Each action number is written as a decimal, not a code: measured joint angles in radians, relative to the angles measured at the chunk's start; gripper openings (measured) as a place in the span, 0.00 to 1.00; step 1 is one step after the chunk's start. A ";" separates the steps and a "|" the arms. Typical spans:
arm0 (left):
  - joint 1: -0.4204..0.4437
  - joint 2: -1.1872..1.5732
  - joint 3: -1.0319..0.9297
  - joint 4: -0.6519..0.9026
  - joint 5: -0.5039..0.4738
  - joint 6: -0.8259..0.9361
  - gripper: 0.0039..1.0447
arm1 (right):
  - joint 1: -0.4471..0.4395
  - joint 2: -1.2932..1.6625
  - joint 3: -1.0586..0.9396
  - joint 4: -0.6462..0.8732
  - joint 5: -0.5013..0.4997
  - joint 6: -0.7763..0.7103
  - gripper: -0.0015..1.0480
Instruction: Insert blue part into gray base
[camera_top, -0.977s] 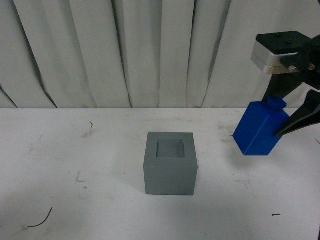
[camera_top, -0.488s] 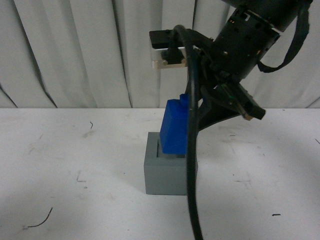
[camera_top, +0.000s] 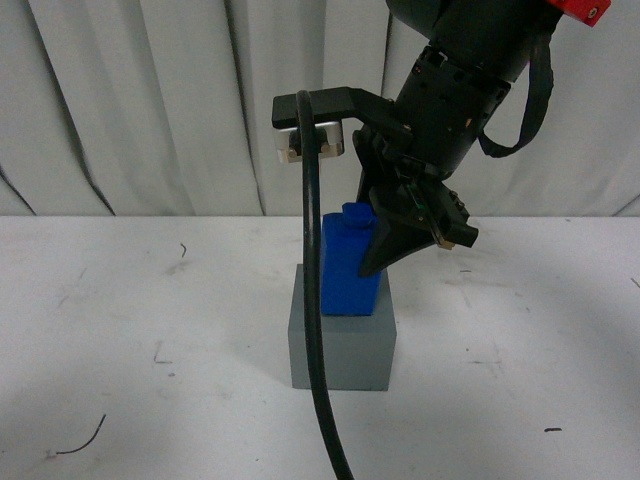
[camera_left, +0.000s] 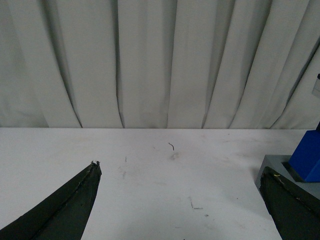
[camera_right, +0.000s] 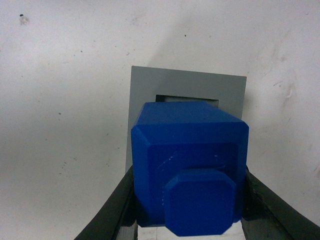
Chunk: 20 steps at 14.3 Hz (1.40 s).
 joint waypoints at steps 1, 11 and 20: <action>0.000 0.000 0.000 0.000 0.000 0.000 0.94 | 0.000 0.000 -0.003 0.000 0.004 -0.008 0.45; 0.000 0.000 0.000 0.000 0.000 0.000 0.94 | 0.002 0.037 0.039 -0.008 0.023 0.039 0.45; 0.000 0.000 0.000 0.000 0.000 0.000 0.94 | 0.028 0.055 0.029 0.016 0.064 0.117 0.44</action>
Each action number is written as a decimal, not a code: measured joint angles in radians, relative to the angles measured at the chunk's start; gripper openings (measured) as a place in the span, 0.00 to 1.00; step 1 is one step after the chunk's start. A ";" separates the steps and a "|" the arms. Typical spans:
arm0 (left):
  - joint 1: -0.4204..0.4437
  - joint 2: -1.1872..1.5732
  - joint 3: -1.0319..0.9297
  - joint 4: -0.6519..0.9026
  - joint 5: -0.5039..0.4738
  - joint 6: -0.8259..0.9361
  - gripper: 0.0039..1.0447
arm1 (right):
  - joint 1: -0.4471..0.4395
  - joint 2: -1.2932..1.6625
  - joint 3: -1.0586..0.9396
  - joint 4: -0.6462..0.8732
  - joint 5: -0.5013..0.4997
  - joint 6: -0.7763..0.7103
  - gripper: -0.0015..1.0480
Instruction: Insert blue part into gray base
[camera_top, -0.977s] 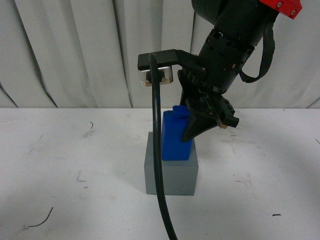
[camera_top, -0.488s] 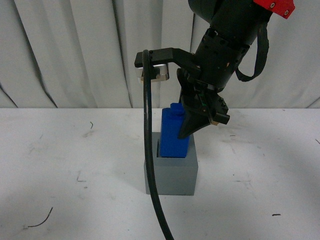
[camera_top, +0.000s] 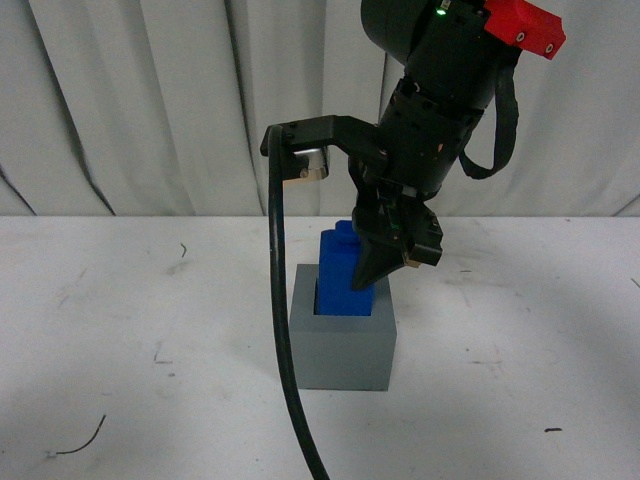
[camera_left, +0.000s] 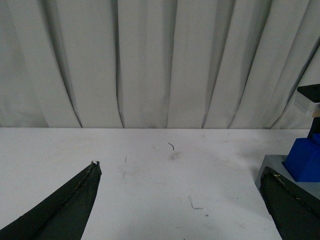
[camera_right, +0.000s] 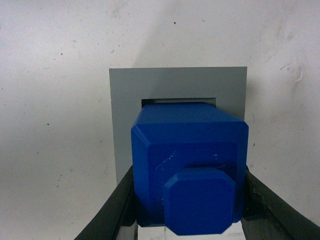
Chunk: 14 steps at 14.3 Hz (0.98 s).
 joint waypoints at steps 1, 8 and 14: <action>0.000 0.000 0.000 0.000 0.000 0.000 0.94 | 0.000 0.001 0.000 -0.001 0.001 -0.021 0.44; 0.000 0.000 0.000 0.000 0.000 0.000 0.94 | -0.048 -0.212 -0.211 0.305 -0.232 -0.089 0.94; 0.000 0.000 0.000 0.000 0.000 0.000 0.94 | -0.123 -0.762 -0.906 1.069 -0.297 0.420 0.94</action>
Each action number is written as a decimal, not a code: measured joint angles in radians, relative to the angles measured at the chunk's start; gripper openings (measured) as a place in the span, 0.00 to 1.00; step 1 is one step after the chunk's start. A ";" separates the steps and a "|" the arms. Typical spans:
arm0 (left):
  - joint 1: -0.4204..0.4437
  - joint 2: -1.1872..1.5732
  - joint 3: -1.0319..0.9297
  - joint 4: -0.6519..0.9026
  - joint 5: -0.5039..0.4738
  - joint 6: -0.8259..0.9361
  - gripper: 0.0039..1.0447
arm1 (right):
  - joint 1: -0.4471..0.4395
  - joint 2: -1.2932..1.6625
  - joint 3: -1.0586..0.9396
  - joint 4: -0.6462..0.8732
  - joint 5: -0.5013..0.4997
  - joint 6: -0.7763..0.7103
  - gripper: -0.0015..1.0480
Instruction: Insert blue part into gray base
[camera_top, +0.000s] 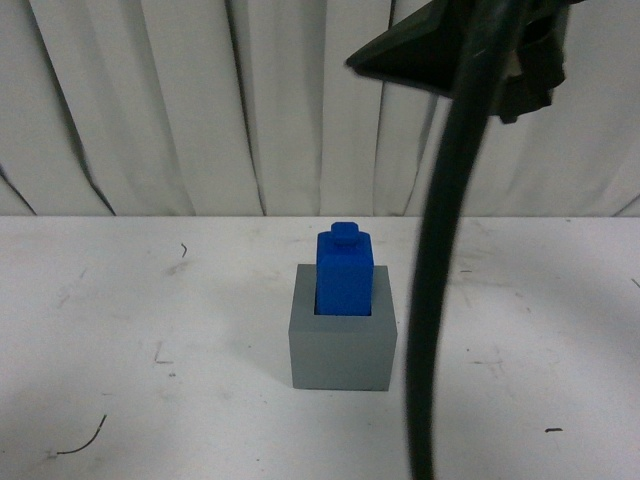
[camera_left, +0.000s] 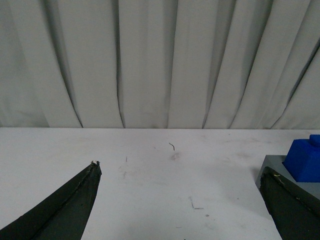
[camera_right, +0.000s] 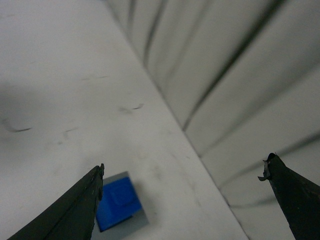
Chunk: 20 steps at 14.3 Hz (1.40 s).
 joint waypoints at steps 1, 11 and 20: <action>0.000 0.000 0.000 0.000 0.000 0.000 0.94 | -0.019 -0.047 -0.079 0.111 0.067 0.091 0.94; 0.000 0.000 0.000 0.000 0.000 0.000 0.94 | -0.150 -0.260 -0.452 0.357 0.505 0.535 0.94; 0.000 0.000 0.000 0.000 0.000 0.000 0.94 | -0.494 -1.099 -1.012 0.355 0.394 0.730 0.17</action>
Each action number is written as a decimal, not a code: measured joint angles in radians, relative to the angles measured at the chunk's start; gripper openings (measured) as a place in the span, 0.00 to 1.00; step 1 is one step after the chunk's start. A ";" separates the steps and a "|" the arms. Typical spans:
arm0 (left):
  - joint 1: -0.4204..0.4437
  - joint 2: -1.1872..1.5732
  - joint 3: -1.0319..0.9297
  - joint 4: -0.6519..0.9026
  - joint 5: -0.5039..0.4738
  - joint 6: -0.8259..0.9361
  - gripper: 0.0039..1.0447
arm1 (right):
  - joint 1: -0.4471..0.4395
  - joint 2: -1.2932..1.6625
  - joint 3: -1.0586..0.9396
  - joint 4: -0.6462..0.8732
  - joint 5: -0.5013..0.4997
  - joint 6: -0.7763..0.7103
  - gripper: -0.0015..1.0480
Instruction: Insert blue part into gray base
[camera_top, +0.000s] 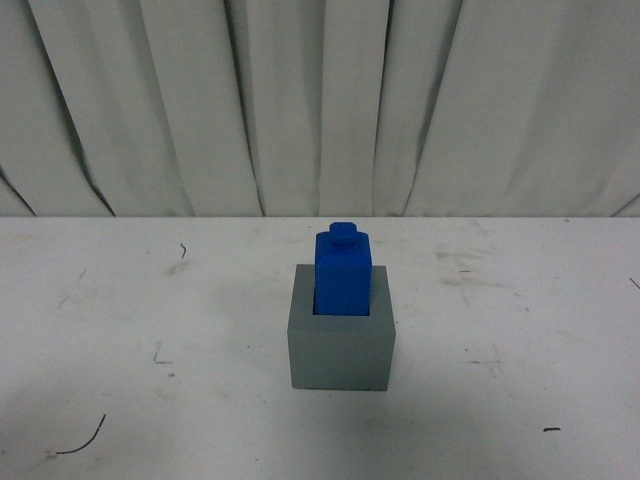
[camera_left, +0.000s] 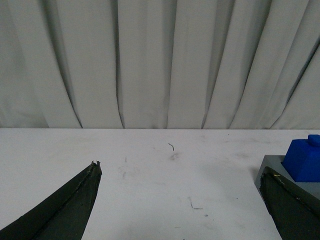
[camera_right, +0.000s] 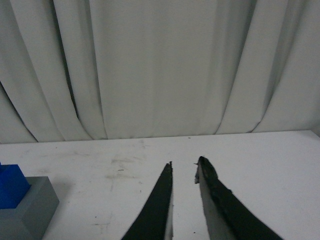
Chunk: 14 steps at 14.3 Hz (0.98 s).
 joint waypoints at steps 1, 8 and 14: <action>0.000 0.000 0.000 0.000 0.000 0.000 0.94 | 0.031 -0.040 -0.027 -0.003 0.035 -0.001 0.01; 0.000 0.000 0.000 0.000 0.000 0.000 0.94 | 0.198 -0.214 -0.126 -0.087 0.203 0.005 0.02; 0.000 0.000 0.000 0.000 0.000 0.000 0.94 | 0.198 -0.307 -0.168 -0.122 0.203 0.006 0.02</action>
